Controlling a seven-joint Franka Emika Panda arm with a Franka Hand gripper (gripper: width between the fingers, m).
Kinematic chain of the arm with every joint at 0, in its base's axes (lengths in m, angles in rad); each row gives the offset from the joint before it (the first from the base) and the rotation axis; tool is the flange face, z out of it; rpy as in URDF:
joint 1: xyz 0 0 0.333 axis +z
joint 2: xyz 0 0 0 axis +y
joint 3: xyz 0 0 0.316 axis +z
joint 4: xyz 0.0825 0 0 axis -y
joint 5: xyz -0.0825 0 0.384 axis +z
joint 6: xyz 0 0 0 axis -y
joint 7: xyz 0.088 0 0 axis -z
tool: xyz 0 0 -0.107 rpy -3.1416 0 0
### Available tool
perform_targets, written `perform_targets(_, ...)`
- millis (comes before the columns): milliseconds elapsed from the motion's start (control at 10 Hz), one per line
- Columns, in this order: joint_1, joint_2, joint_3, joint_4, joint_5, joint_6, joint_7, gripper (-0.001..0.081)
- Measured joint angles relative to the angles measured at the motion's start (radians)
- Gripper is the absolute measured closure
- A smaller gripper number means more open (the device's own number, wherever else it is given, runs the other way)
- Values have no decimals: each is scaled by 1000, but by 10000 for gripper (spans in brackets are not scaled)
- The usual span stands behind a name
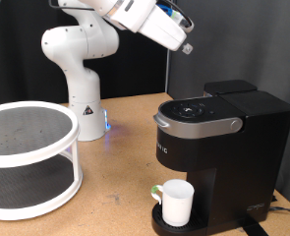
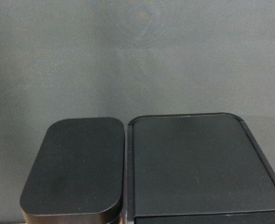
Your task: Make a cup of coffee with the keurig machine
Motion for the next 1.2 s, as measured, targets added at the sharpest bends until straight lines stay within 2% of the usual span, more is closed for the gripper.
perform_targets(100,-1,-2,-1,-3,2,2,-20,3)
perform_targets(200,-1,-3,-3,-9,-2,3,-99,3)
perform_targets(300,-1,-4,-5,-14,-32,3,-175,3)
perform_targets(500,-1,-3,7,-6,-131,5,-245,3)
perform_targets(700,0,-2,38,16,-199,59,-250,3)
perform_targets(1200,1,2,89,92,-201,186,-176,3)
